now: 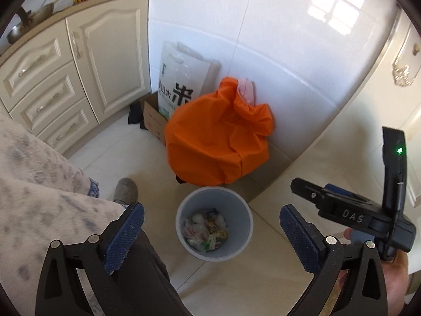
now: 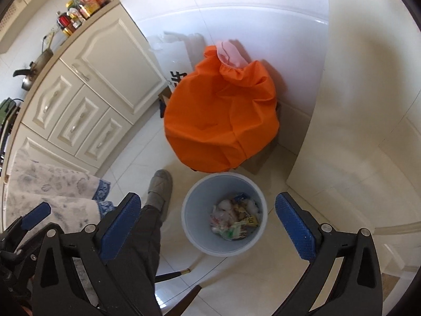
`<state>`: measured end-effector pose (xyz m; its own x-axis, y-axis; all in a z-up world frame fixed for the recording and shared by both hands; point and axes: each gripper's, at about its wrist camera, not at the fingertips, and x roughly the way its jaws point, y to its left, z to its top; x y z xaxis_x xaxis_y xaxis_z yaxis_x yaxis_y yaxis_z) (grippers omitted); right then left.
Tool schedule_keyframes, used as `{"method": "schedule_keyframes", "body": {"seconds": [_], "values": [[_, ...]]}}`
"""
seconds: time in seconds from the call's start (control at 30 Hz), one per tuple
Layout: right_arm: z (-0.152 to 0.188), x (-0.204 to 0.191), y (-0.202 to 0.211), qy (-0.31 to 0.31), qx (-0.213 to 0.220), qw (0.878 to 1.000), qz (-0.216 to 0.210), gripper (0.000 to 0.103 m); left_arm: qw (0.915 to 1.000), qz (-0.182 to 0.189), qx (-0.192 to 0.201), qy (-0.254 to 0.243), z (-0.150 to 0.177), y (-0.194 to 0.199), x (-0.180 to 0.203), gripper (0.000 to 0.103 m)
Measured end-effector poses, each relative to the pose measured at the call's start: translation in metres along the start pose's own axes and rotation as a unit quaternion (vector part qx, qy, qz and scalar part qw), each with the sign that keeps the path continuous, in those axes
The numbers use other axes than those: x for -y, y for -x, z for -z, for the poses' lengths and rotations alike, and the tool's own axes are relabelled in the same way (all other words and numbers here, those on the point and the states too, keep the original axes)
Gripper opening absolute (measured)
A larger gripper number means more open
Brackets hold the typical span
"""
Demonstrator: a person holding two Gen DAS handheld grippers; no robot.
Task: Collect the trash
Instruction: 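Return both tools to the table, right tool still holding the ginger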
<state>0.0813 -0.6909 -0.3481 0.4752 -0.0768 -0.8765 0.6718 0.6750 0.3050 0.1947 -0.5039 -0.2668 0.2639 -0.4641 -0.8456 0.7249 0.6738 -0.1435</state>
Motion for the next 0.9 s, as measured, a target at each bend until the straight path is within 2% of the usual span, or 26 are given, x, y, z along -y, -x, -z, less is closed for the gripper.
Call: {"method": "schedule_keyframes", "body": {"seconds": [0.17,0.33,0.63,0.9], "values": [[-0.001,-0.020,0.022,0.015,0.016,1.000,-0.008,0.103,0.9990,0.001,0.044,0.012,0.011,0.049,-0.009,0.102],[-0.001,-0.060,0.055,0.042,0.043,0.998,-0.035,0.103,0.9943,-0.006,0.101,0.032,0.031,0.116,-0.033,0.102],[0.015,-0.168,0.104,0.130,0.078,0.984,-0.097,0.103,0.9752,-0.051,0.200,0.079,0.095,0.236,-0.094,0.102],[0.040,-0.262,0.140,0.211,0.096,0.961,-0.149,0.103,0.9557,-0.094,0.254,0.116,0.149,0.301,-0.138,0.102]]}}
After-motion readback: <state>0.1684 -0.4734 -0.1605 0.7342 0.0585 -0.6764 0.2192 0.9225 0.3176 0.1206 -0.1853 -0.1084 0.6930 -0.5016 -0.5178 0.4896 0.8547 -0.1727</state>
